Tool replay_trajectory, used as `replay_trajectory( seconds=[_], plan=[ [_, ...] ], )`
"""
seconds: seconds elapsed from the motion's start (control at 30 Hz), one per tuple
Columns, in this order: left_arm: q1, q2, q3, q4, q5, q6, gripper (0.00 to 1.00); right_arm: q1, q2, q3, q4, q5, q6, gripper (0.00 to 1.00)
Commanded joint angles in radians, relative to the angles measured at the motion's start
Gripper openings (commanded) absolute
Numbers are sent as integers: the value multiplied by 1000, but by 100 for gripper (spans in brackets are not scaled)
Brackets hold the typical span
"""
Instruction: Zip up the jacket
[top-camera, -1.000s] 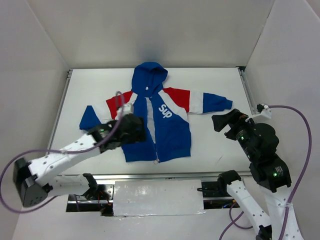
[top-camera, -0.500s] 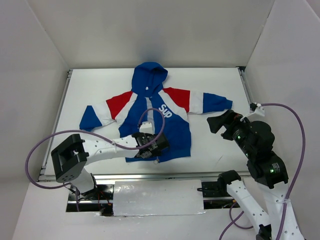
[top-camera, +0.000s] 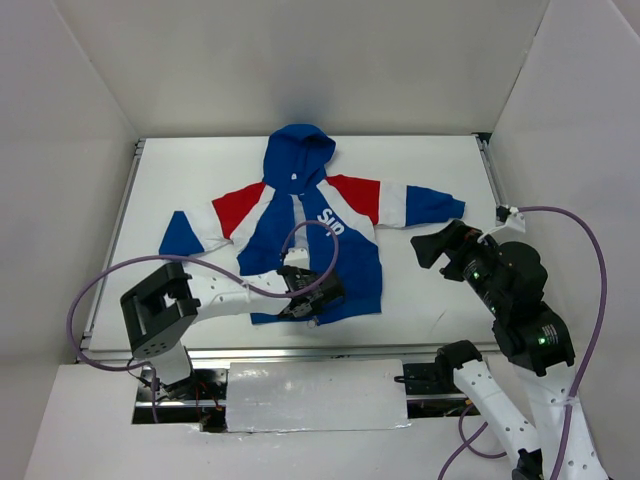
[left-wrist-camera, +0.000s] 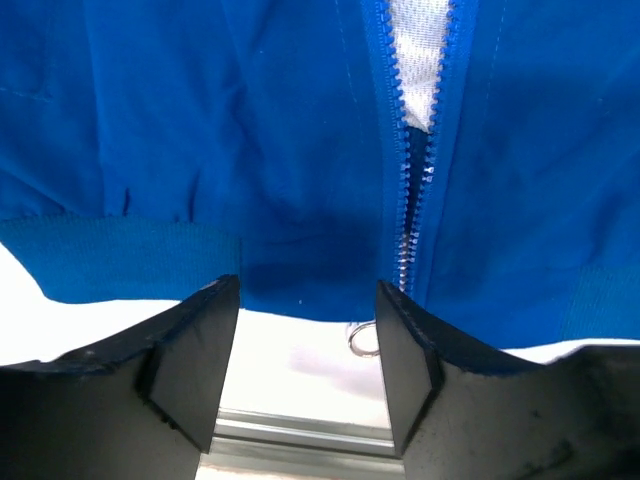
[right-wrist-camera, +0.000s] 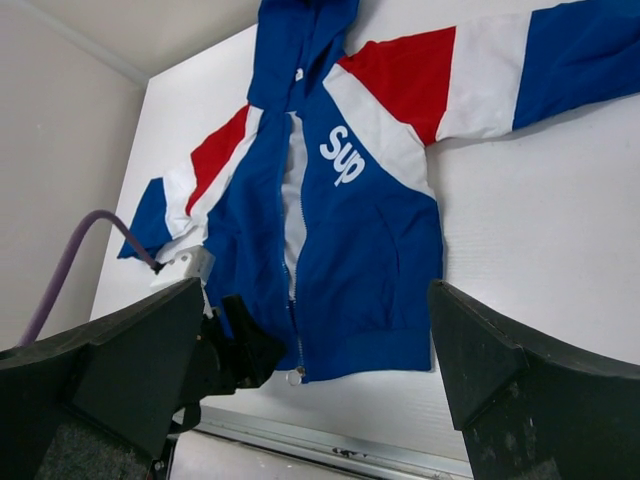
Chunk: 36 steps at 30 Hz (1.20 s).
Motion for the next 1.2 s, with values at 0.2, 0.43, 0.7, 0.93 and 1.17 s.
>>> replay_trajectory(
  seconds=[0.2, 0.43, 0.7, 0.93, 1.17],
  plan=[
    [-5, 49, 46, 4, 13, -15, 68, 4, -16, -20, 63, -29, -23, 100],
    [-3, 72, 36, 8, 13, -21, 68, 7, -19, -25, 66, -33, -26, 100],
    [-3, 109, 22, 14, 25, -30, 67, 13, -27, -28, 66, -29, -27, 100],
    [-3, 108, -36, 53, 51, -30, 48, 18, -24, -26, 65, -38, -30, 100],
    [21, 80, -121, 114, 94, -35, 18, 21, -14, -28, 72, -53, -30, 100]
  ],
)
